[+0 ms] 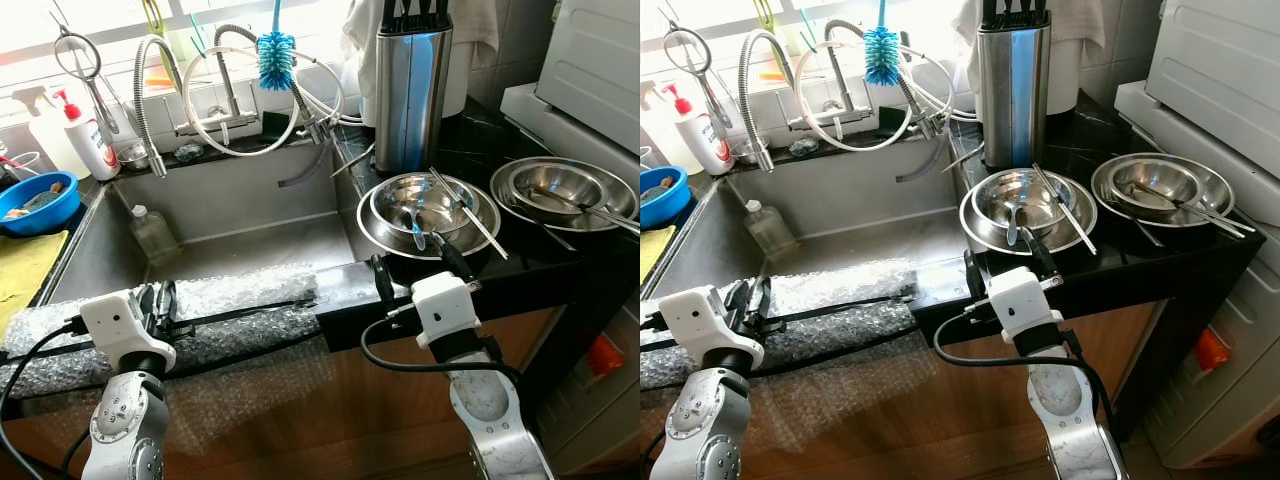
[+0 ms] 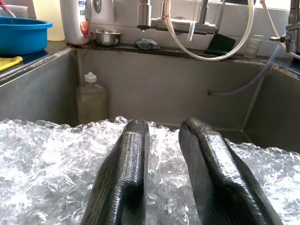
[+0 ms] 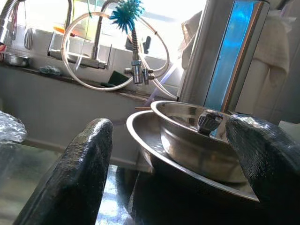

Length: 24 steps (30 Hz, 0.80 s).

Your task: Kitchen organization

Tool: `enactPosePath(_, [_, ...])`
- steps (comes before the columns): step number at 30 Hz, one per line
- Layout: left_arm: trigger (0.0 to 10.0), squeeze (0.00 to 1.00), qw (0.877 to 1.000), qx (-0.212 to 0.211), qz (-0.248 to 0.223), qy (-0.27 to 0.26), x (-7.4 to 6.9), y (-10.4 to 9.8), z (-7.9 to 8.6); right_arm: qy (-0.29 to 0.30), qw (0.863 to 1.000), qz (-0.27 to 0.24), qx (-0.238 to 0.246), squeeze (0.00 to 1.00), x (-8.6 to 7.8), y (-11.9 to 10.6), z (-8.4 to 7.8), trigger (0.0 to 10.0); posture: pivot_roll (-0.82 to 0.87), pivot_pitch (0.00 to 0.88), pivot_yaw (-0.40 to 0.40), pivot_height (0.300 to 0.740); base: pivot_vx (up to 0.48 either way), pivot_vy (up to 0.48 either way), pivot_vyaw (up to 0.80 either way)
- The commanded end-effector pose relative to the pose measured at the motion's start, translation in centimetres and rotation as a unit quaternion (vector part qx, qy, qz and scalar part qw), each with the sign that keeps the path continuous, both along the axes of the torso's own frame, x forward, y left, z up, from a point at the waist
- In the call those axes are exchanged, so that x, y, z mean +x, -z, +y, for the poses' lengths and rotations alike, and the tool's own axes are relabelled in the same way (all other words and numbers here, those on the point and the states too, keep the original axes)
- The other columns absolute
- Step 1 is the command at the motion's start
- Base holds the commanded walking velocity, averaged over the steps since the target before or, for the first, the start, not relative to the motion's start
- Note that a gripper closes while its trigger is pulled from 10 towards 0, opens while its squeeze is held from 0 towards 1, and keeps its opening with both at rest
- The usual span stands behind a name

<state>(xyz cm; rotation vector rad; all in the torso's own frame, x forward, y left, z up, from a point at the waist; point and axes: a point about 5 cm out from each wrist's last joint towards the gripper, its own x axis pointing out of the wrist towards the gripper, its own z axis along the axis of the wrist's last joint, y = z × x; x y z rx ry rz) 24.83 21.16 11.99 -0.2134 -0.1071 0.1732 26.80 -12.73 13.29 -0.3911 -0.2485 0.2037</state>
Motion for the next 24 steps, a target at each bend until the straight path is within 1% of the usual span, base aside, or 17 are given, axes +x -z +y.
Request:
enactPosePath(1, [10.0,0.00,1.000,-0.001,0.012,0.001,-0.2,0.3,0.1,-0.003,1.000,-0.008,0.006,0.00,0.4,-0.4,0.3,10.0,-0.10,0.000,0.142,0.740,0.000,0.000,0.00])
enactPosePath(7, [10.0,0.00,1.000,-0.001,0.015,0.003,-0.1,0.3,-0.1,0.024,0.999,-0.022,0.002,0.00,1.5,-1.0,-0.3,10.0,-0.10,0.000,0.144,0.740,0.000,0.000,0.00])
enactPosePath(12, [10.0,0.00,1.000,-0.002,0.016,0.001,-0.1,0.4,-0.1,0.024,0.999,-0.025,0.004,0.00,1.8,-1.2,-0.4,10.0,-0.10,0.000,0.141,0.740,0.000,0.000,0.00])
enactPosePath(13, [10.0,0.00,1.000,-0.002,0.016,0.001,-0.1,0.3,-0.2,0.024,0.999,-0.025,0.004,0.00,1.9,-1.2,-0.4,3.8,-0.10,0.000,0.141,0.740,0.000,0.000,0.00])
enactPosePath(14, [10.0,0.00,1.000,-0.002,0.016,0.001,-0.1,0.3,-0.2,0.024,0.999,-0.025,0.004,0.00,1.9,-1.2,-0.4,3.8,-0.10,0.000,0.141,0.740,0.000,0.000,0.00])
enactPosePath(15, [10.0,0.00,1.000,-0.002,0.016,0.000,-0.1,0.3,-0.2,0.023,0.999,-0.024,0.004,0.00,1.9,-1.2,-0.4,0.9,-0.10,0.000,0.141,0.740,0.000,0.000,0.00])
enactPosePath(16, [10.0,0.00,1.000,-0.002,0.016,0.000,-0.1,0.3,-0.2,0.023,0.999,-0.024,0.004,0.00,1.9,-1.2,-0.4,0.2,-0.10,0.000,0.141,0.740,0.000,0.000,0.00])
enactPosePath(17, [10.0,0.00,1.000,-0.002,0.016,-0.001,-0.1,0.4,-0.2,0.023,0.999,-0.023,0.005,0.00,1.9,-1.1,-0.4,0.0,-0.10,0.000,0.140,0.740,0.000,0.000,0.00])
enactPosePath(24, [10.0,0.00,1.000,-0.003,0.018,0.000,0.0,0.4,-0.2,0.022,1.000,-0.019,0.008,0.00,1.9,-0.9,-0.3,0.0,-0.10,0.000,0.139,0.740,0.000,0.000,0.00])
